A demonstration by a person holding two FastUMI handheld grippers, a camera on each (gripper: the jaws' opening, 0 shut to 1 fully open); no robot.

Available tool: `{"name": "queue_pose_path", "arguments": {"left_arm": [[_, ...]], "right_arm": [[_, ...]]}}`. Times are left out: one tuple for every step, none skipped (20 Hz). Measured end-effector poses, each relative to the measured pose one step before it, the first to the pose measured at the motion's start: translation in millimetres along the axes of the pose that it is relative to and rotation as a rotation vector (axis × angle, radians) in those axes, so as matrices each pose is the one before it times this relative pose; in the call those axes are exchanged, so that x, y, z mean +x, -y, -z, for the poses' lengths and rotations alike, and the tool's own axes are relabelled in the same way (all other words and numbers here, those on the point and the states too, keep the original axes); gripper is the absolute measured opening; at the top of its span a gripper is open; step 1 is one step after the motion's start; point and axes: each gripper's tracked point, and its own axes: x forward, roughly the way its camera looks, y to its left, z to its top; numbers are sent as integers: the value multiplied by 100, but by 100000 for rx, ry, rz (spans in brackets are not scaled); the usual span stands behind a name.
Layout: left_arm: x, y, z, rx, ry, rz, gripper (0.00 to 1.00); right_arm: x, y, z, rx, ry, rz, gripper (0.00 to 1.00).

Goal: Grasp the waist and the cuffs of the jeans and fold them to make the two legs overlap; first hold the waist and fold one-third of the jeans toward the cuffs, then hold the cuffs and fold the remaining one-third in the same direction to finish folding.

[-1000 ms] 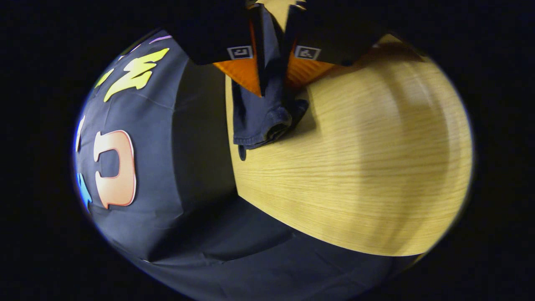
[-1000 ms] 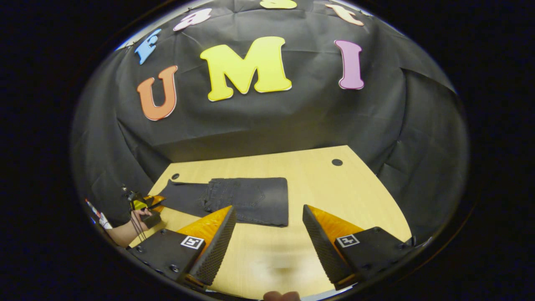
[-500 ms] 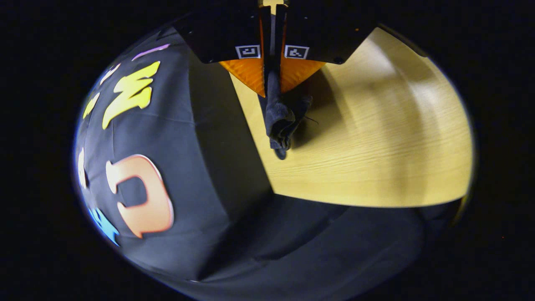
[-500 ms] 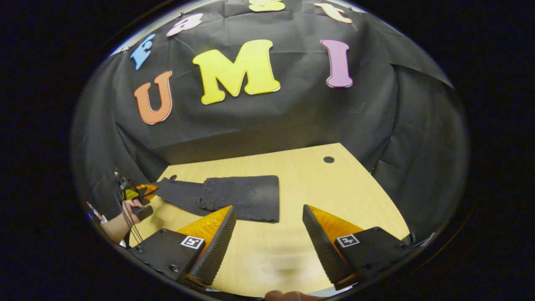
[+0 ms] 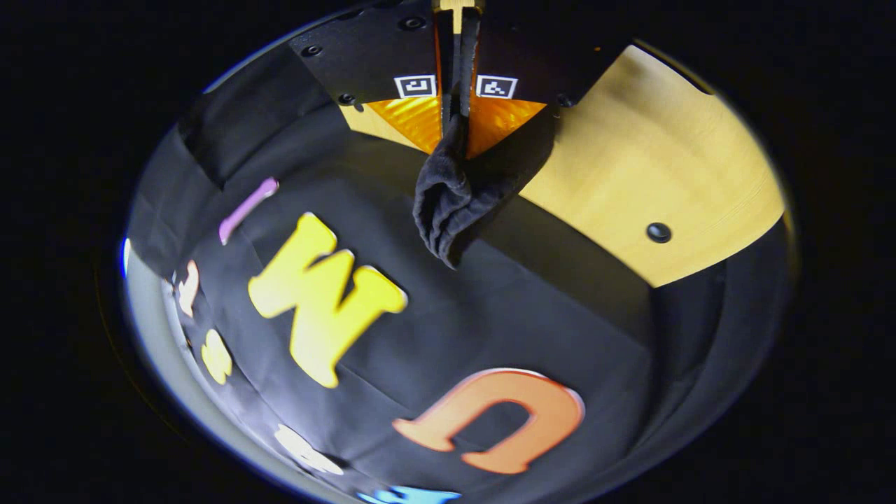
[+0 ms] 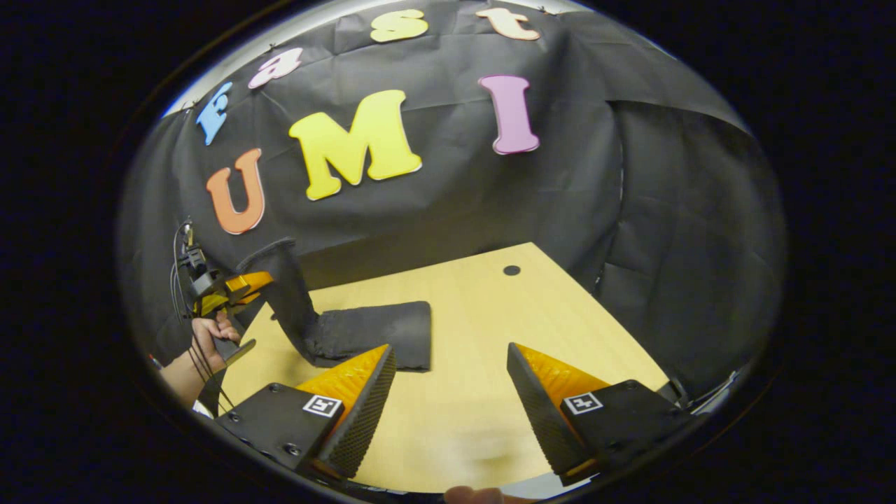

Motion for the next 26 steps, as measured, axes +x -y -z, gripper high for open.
{"name": "queue_pose_path", "arguments": {"left_arm": [[644, 1665, 1560, 5419, -1828, 230, 7], [1045, 1477, 2307, 6107, -2275, -331, 7], [762, 894, 1976, 4578, -1870, -429, 7], [492, 466, 2071, 4571, -2219, -887, 7], [832, 507, 1929, 4972, -2446, -638, 7], [1050, 315, 2365, 7214, -3376, -1836, 7], [675, 327, 1572, 4730, -2020, -1309, 7], [694, 61, 1328, 3817, -1597, -1267, 7], [784, 92, 1674, 2389, -1704, -1612, 7], [332, 384, 1028, 101, -1790, -1422, 7], [590, 51, 956, -1500, -2061, -1638, 7], [576, -224, 944, -1502, -2107, -1279, 7], [529, -201, 866, -1011, -1583, -1285, 7], [362, 90, 490, -734, -487, -694, 7], [139, 16, 242, -115, 90, -312, 8], [161, 175, 355, 256, -253, 203, 8], [107, 222, 317, 469, -1014, 765, 10], [70, 291, 175, 630, -799, 1039, 18], [-196, 219, -264, 90, 19, 1025, 14], [7, 551, -28, -1198, 67, 2724, 39], [-220, 709, -120, -1213, -110, 2699, 46], [-614, 374, -375, 784, 290, -134, 73], [-426, -77, -353, 1297, 349, -928, 100], [-557, 64, -414, 80, 839, 526, 100], [-1468, 99, -1288, -763, 2020, 992, 100], [-1035, -163, -1255, 42, 2321, 515, 100]], "right_arm": [[-331, 1234, 195, 977, -226, 2183, 99], [-486, 1600, 428, 1225, -646, 2916, 99], [-264, 1191, 346, 902, -577, 2301, 98], [-233, 1138, 302, 905, -890, 2147, 94], [-131, 1027, 347, 653, -1134, 1936, 98], [-133, 1191, 272, 660, -1423, 2384, 99], [80, 714, 226, 119, -655, 1231, 99], [71, 557, 93, -320, -395, 1073, 99], [91, 402, -6, -499, -448, 487, 99], [216, 235, 99, -1018, -845, 446, 94], [254, 76, 93, -559, -700, -153, 99], [293, -23, 97, -149, -1133, -451, 99], [239, -130, 73, 200, -867, -522, 97], [277, -114, -73, -130, -419, -383, 94], [255, -83, -96, -588, -276, -353, 100], [306, -68, -47, -554, -322, -474, 99], [300, -246, -134, -151, -322, -780, 94], [341, -296, -199, -48, -178, -772, 99], [168, -296, -169, -136, 110, -832, 99], [140, -358, -272, -512, 348, -859, 99], [158, -374, -255, -802, 542, -821, 99], [309, -543, -195, -1058, 515, -1228, 99], [82, -513, -306, -448, 432, -1122, 99], [162, -638, -361, -278, 875, -1305, 99], [235, -1108, -807, -996, 2148, -2018, 99], [229, -713, -539, -1454, 1785, -1249, 94]]}}
